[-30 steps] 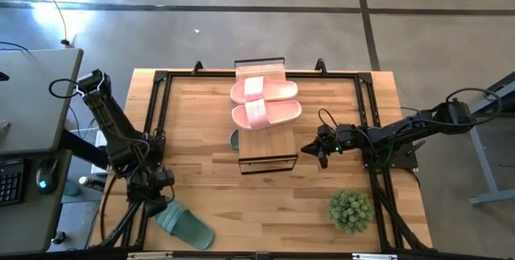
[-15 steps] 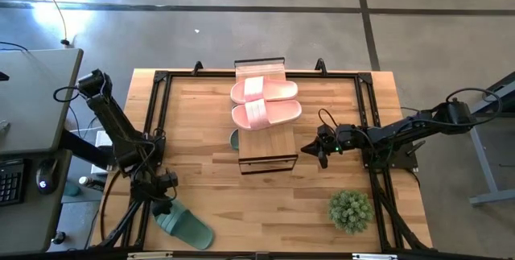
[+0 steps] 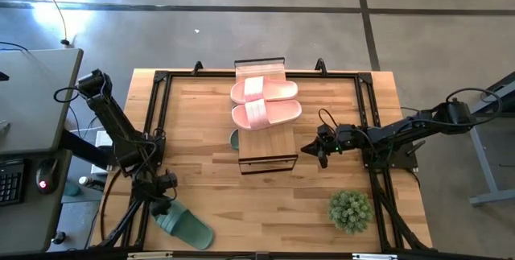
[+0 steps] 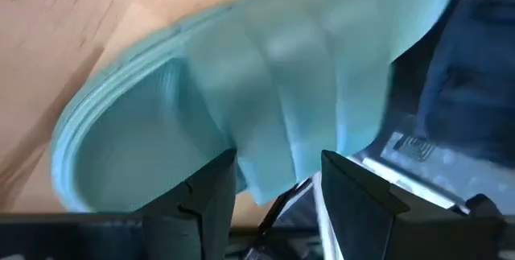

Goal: Pick and place slides into the shelf
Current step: Put the green slide under the shelf

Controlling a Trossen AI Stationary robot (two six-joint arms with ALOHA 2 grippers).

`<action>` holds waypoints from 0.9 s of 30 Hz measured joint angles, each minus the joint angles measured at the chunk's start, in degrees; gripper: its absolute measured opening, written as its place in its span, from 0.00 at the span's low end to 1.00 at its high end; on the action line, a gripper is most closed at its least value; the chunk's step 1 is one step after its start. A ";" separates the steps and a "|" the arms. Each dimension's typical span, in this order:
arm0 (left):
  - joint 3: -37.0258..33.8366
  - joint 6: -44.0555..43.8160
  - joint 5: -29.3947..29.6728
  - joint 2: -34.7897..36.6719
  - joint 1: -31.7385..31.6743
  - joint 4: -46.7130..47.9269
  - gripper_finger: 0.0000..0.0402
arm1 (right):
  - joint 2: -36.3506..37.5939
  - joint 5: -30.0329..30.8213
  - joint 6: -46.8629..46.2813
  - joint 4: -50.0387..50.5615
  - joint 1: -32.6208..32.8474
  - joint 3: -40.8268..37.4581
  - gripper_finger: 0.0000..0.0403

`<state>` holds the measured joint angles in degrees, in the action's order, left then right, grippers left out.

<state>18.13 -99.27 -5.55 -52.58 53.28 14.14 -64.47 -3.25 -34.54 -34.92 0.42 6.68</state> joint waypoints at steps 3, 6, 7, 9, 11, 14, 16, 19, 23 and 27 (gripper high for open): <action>-0.07 -0.54 -2.79 -0.11 0.07 2.10 0.42 | 0.00 0.00 0.00 0.00 0.00 0.00 0.00; -0.07 -0.58 -2.40 0.11 -0.01 2.89 0.42 | 0.00 0.00 0.02 0.00 0.01 0.00 0.00; -0.07 -0.45 -1.51 0.09 0.00 2.73 0.42 | 0.00 0.00 0.00 0.02 0.01 0.00 0.00; -0.07 0.08 0.90 0.09 0.00 1.70 0.42 | 0.00 0.00 0.02 0.07 0.00 0.00 0.00; -0.06 1.25 2.17 0.05 0.00 0.15 0.42 | 0.00 0.00 0.02 0.46 -0.01 0.00 0.00; -0.04 1.54 1.50 -0.98 0.00 -1.02 0.42 | 0.00 0.00 0.02 1.16 -0.01 0.00 0.00; -0.02 1.51 1.27 -1.66 0.00 -1.17 0.42 | 0.00 0.00 0.02 1.57 0.01 0.00 0.00; 0.02 1.63 2.67 -2.35 0.00 -1.81 0.42 | 0.00 0.01 0.02 1.78 0.01 0.00 0.00; -0.04 2.96 5.12 -2.92 0.02 -4.91 0.42 | 0.00 0.00 0.25 1.78 0.01 0.00 0.00; -0.02 3.67 7.78 -2.95 0.05 -5.68 0.42 | 0.00 0.02 0.46 1.98 -0.01 0.00 0.00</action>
<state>18.11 -95.60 2.24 -55.53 53.33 8.46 -64.47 -3.22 -34.09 -32.93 0.40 6.68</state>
